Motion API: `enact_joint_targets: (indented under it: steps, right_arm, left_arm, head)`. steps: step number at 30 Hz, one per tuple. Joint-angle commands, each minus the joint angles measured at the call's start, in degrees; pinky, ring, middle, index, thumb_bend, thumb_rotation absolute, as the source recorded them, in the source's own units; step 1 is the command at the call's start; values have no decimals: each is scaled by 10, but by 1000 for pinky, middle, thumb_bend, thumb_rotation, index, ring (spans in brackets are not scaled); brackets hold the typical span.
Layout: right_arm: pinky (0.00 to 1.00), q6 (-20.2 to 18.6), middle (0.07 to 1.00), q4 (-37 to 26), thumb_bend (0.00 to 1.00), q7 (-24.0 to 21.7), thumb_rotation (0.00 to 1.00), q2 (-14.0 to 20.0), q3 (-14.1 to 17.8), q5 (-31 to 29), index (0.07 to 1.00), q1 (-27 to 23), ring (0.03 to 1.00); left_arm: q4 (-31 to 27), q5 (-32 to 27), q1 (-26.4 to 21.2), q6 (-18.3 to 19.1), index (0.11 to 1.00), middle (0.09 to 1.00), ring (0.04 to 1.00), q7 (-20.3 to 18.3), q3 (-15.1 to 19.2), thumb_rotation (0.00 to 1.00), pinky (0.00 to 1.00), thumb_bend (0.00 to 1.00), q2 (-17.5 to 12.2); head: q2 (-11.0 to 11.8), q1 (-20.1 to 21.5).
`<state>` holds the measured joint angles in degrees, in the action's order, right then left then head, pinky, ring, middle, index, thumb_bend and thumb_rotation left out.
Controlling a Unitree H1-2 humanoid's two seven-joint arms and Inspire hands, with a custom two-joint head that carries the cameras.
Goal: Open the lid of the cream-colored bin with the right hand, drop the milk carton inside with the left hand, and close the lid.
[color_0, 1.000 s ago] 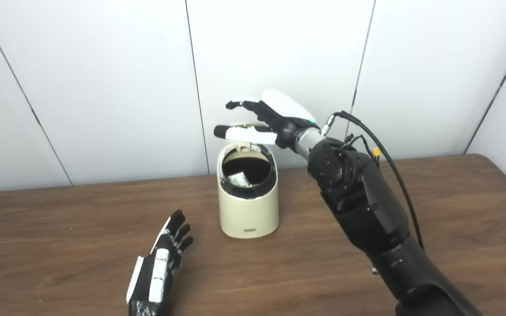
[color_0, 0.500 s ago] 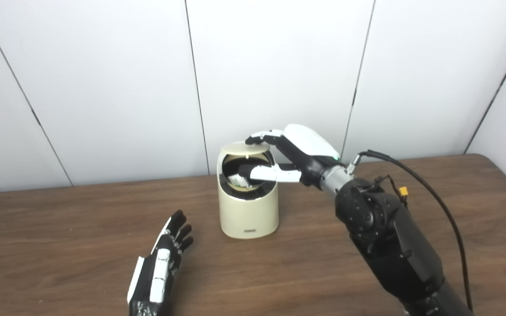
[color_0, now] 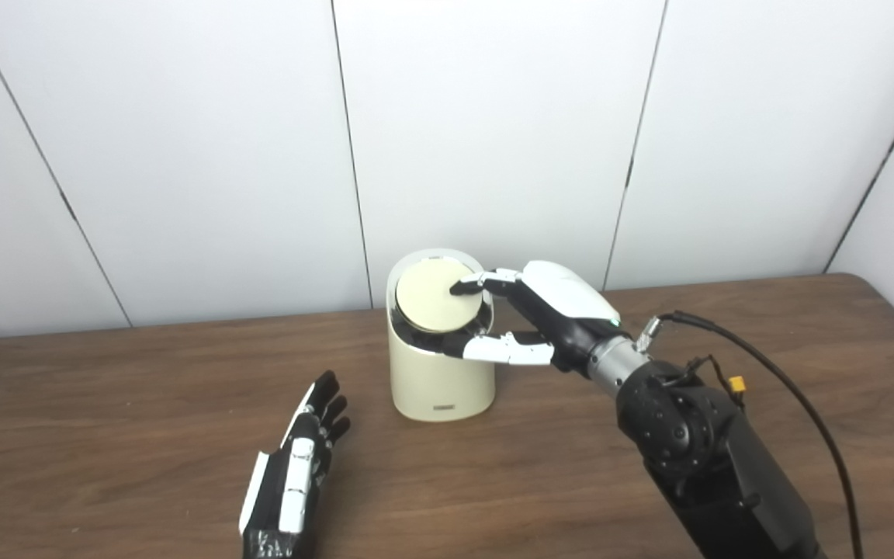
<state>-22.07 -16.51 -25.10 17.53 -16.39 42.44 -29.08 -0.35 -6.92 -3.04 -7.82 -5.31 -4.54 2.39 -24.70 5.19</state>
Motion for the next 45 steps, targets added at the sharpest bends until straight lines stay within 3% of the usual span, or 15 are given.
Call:
enact_joint_targets:
  steps: [1, 8, 14, 20, 29, 35, 45]
  right_arm:
    - [858, 8, 815, -17, 747, -4, 956, 15, 3, 5, 803, -9, 895]
    - [843, 40, 813, -12, 730, -1, 901, 37, -25, 38, 797, -12, 883]
    - [945, 106, 839, -2, 775, -9, 863, 73, -92, 192, 795, -29, 909]
    - [962, 175, 876, 25, 771, 17, 746, 84, -125, 306, 804, -37, 947]
    - [1000, 232, 946, 42, 760, 19, 701, 72, -127, 373, 861, -41, 1000]
    - [1000, 239, 945, 50, 754, -3, 683, 60, -118, 369, 897, -47, 1000]
    - [1000, 248, 902, 48, 775, -14, 716, 56, -106, 365, 859, -50, 971]
  left_arm:
    - [-14, 3, 0, -1, 994, 978, 961, 3, -3, 919, 941, 598, 10]
    - [-17, 6, -4, 3, 992, 968, 947, 7, -1, 931, 930, 586, 17]
    - [-18, 9, -8, 6, 981, 953, 926, 12, 0, 927, 897, 577, 22]
    - [-14, 11, -11, 6, 970, 942, 914, 15, 0, 913, 878, 602, 26]
    - [-3, 21, -19, -2, 967, 935, 910, 16, -5, 927, 876, 602, 27]
    - [2, 21, -23, -4, 964, 931, 909, 16, -5, 916, 878, 617, 30]
    - [7, 20, -27, -10, 958, 930, 901, 16, -3, 909, 862, 622, 30]
  head:
    - [-3, -1]
    - [-6, -4]
    - [-7, -4]
    - [-6, -6]
    - [-4, -6]
    - [-3, -6]
    - [-2, -6]
